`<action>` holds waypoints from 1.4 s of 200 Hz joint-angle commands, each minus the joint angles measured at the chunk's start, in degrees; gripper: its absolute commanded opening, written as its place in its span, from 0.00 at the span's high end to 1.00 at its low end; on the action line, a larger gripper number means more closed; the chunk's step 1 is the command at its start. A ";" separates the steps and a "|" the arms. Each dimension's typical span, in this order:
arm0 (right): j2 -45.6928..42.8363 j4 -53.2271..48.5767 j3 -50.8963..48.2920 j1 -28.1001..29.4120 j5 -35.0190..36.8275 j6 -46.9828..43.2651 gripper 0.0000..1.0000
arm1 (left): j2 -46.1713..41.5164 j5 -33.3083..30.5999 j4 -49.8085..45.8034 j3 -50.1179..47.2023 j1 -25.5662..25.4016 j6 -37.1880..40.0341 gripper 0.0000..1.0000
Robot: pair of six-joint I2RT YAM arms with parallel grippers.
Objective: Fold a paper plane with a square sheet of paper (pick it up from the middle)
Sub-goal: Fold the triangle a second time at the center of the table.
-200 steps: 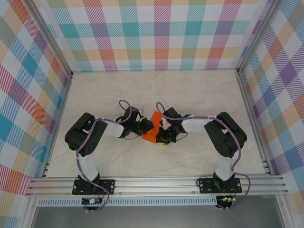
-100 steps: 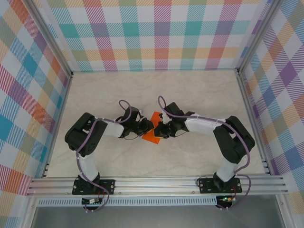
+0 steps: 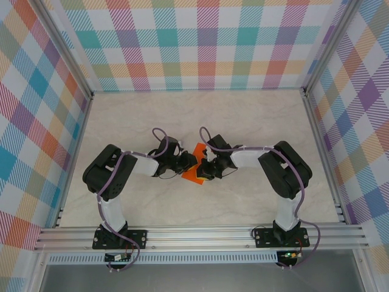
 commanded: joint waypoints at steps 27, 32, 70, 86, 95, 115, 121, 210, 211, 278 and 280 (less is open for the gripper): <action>2.89 -2.28 -2.98 0.54 3.29 0.77 0.94 | -5.06 1.53 -3.79 -0.81 -0.94 1.91 0.77; 2.93 -2.21 -2.86 0.51 3.17 0.78 0.95 | -5.33 1.96 -3.84 -0.90 -1.03 1.79 0.77; 3.20 -2.08 -2.33 0.53 3.12 0.85 1.00 | -4.31 3.67 -4.33 -0.54 -1.64 2.31 0.78; 3.00 -2.02 -2.57 0.54 3.29 0.95 1.00 | -2.27 3.70 -4.25 0.16 -1.73 2.30 0.78; 3.02 -2.02 -2.59 0.54 3.38 0.96 1.00 | -1.11 3.79 -3.78 0.52 -1.82 2.18 0.79; 3.11 -1.92 -2.76 0.54 3.29 1.09 1.00 | 0.80 2.19 -4.87 1.18 -1.82 2.58 0.80; 3.13 -1.91 -2.84 0.54 3.38 1.13 1.00 | 1.12 1.31 -5.12 1.19 -1.82 2.73 0.80; 2.84 -3.96 -4.34 0.54 4.52 -0.32 1.00 | 1.60 -8.69 -12.61 4.09 0.00 5.92 0.83; 2.84 -3.97 -4.34 0.54 4.52 -0.34 1.00 | 1.66 -8.73 -12.63 4.18 0.01 5.96 0.83; 2.76 -4.80 -4.35 0.54 4.18 -1.59 1.00 | 2.42 -10.18 -15.00 6.78 1.74 6.51 0.83; 2.76 -4.85 -4.35 0.54 4.17 -1.64 1.00 | 2.42 -10.12 -15.06 6.87 1.77 6.48 0.83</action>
